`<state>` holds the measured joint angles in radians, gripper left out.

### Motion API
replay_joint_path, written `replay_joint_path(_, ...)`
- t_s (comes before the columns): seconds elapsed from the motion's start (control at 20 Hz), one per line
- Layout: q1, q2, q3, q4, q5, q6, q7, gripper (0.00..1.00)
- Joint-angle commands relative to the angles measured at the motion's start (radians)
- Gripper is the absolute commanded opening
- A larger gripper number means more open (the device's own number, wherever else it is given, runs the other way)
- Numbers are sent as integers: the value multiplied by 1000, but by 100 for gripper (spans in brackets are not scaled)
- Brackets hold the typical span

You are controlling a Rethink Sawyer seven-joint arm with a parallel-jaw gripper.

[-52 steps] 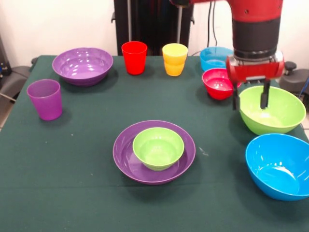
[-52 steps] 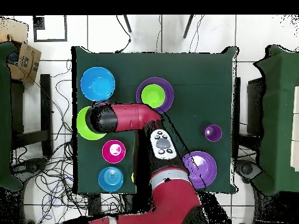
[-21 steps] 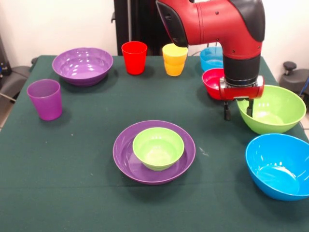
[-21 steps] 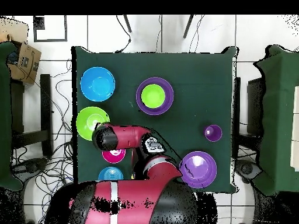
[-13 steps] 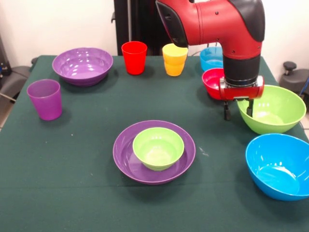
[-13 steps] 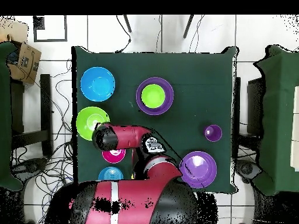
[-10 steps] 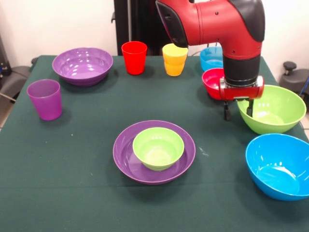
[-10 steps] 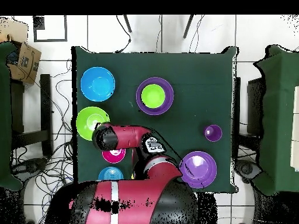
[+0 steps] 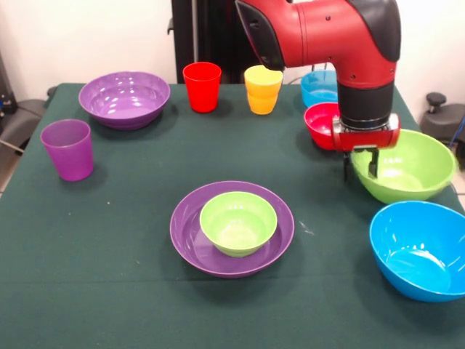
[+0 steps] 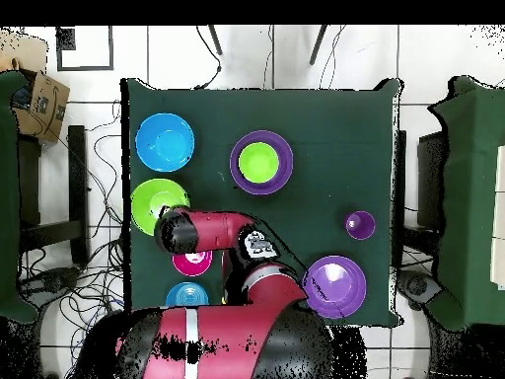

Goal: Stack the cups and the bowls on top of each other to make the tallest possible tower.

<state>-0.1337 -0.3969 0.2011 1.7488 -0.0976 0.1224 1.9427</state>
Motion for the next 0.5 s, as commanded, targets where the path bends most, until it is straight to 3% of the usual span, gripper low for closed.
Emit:
replay_joint_path(0.05,-3,201,7,-126,-50,-62,50,0)
replay_joint_path(0.5,-2,188,3,-147,-44,-15,41,0)
